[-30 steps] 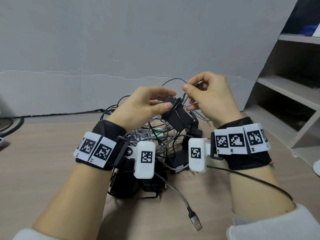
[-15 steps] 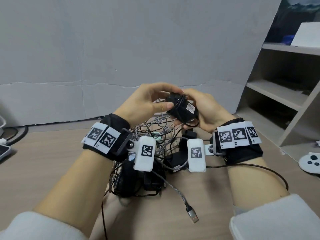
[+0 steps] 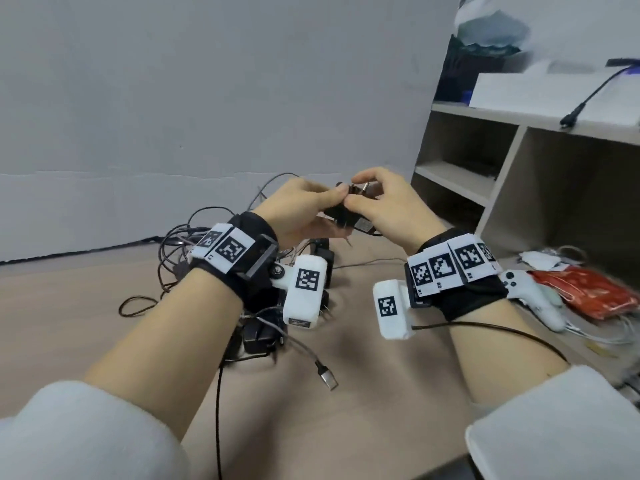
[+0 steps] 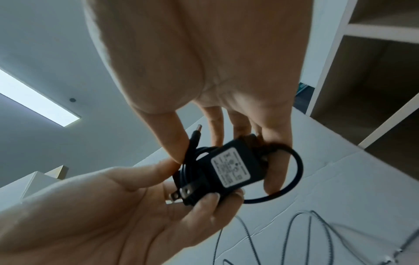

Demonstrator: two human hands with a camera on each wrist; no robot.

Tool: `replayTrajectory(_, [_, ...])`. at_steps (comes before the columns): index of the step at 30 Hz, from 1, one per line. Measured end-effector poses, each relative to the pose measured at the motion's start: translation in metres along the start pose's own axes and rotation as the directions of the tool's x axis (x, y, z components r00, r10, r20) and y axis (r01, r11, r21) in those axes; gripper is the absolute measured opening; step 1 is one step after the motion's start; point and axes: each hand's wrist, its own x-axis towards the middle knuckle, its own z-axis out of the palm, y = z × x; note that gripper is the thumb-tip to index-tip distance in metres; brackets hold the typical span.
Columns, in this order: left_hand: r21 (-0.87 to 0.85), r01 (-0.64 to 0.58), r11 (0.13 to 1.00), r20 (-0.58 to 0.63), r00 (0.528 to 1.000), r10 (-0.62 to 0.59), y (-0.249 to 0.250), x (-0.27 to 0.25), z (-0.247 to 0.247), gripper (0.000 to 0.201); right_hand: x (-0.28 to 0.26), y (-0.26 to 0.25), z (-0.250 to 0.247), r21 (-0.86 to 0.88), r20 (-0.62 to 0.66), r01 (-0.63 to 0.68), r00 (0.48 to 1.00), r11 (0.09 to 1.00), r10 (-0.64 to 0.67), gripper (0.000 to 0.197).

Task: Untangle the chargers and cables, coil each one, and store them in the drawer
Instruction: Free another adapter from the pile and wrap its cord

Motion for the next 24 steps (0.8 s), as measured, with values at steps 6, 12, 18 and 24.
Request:
replayTrajectory(6, [-0.023, 0.055, 0.998, 0.11, 0.993, -0.052, -0.011, -0.004, 0.037, 0.015, -0.049, 0.012, -0.051, 0.056, 0.067, -0.063, 0.996, 0.996, 0.06, 0.036])
replayTrajectory(12, [-0.148, 0.148, 0.978, 0.3, 0.949, -0.098, -0.031, -0.006, 0.102, 0.017, -0.089, 0.04, -0.11, -0.226, 0.013, -0.016, 1.0, 0.974, 0.02, 0.026])
replayTrajectory(18, [-0.207, 0.303, 0.93, 0.465, 0.867, -0.179, -0.042, -0.009, 0.19, 0.025, -0.146, 0.076, -0.17, -0.334, -0.169, -0.039, 0.985, 0.942, -0.02, 0.026])
replayTrajectory(24, [-0.136, 0.317, 0.939, 0.61, 0.773, -0.173, -0.052, 0.002, 0.278, 0.027, -0.204, 0.114, -0.245, -0.288, -0.209, -0.196, 0.968, 0.937, 0.138, 0.039])
